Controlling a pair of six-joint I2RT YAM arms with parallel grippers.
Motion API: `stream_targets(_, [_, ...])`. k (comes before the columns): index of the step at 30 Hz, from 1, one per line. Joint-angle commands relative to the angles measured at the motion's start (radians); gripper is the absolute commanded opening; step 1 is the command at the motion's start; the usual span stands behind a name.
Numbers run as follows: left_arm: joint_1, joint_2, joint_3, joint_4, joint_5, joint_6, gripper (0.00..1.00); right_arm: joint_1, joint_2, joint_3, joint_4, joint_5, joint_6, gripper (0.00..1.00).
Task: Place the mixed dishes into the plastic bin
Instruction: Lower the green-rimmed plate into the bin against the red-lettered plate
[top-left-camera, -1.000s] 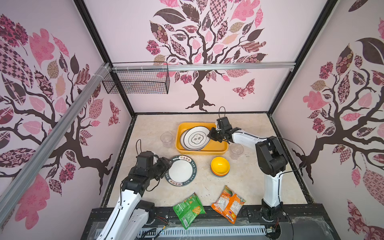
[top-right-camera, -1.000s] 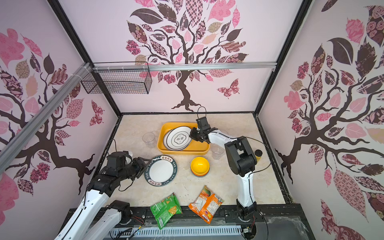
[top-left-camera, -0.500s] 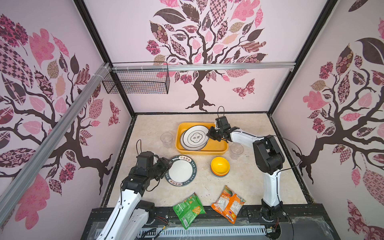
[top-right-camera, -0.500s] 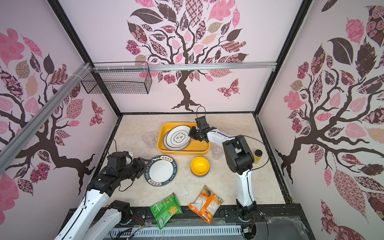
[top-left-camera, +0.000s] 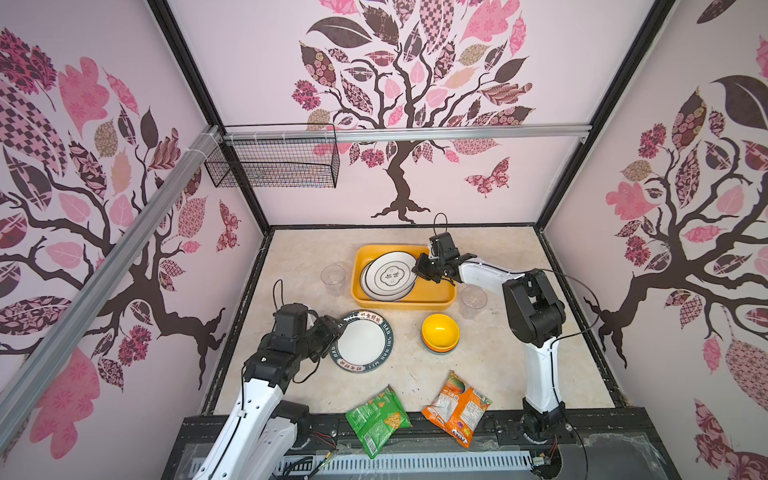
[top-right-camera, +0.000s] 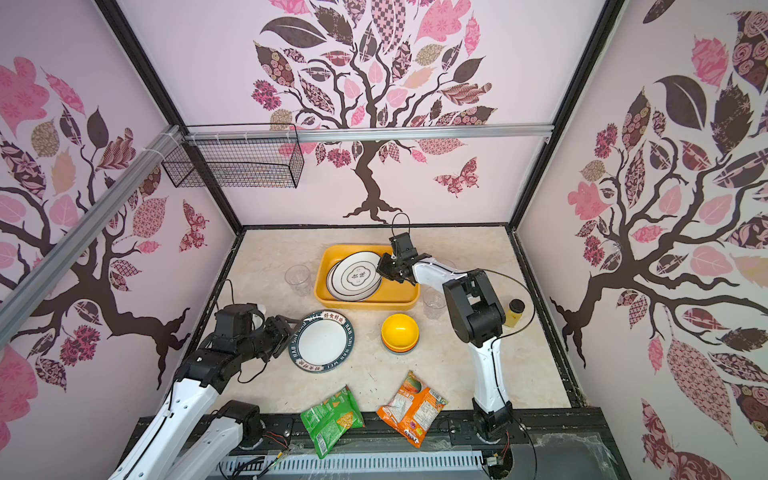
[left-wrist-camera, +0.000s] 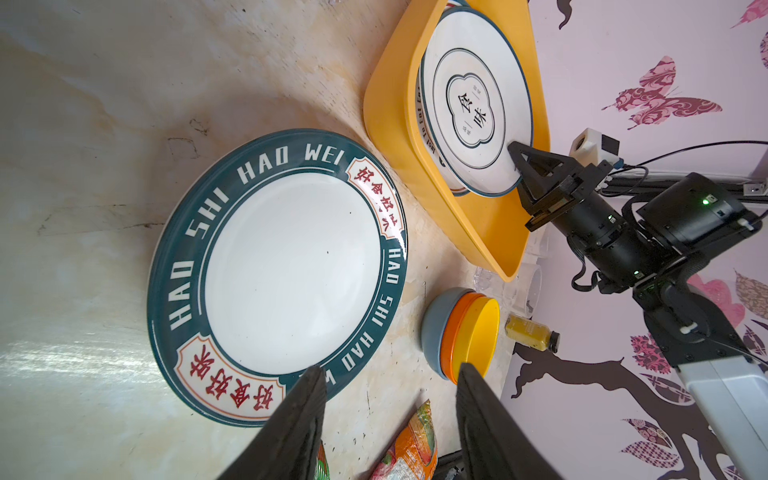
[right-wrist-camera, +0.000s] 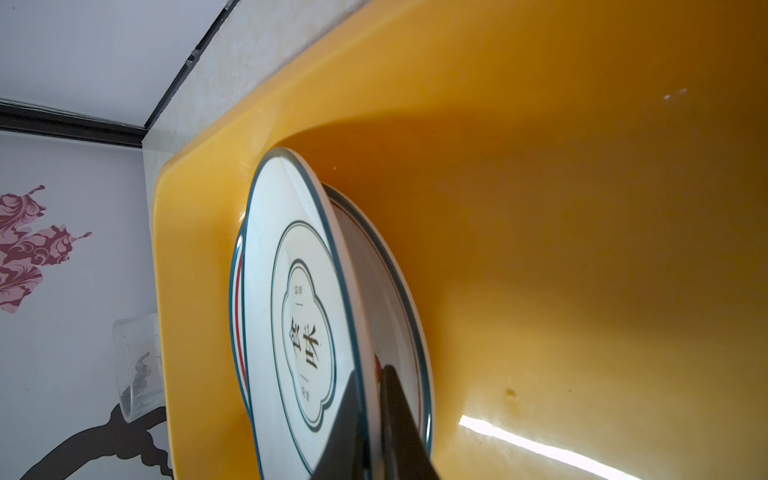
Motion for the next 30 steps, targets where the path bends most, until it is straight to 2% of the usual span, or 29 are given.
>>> stream_targets(1, [0.004,-0.006,-0.027,0.001,-0.009,0.010,0.54,-0.003,0.045,0.055,0.016,-0.019,0.009,0.00])
stream_targets(5, [0.005,-0.005,-0.027,0.002,-0.009,0.008,0.54,-0.003,0.049,0.056,0.015,-0.023,0.006,0.04])
stream_targets(9, [0.004,-0.007,-0.027,0.002,-0.009,0.007,0.54,-0.002,0.051,0.053,0.005,-0.023,0.007,0.19])
stream_targets(12, [0.003,-0.005,-0.027,0.002,-0.009,0.008,0.54,-0.001,0.051,0.049,-0.004,-0.022,0.003,0.24])
stream_targets(30, [0.005,-0.008,-0.036,0.009,-0.004,0.000,0.54,0.022,0.060,0.035,-0.047,-0.022,-0.027,0.25])
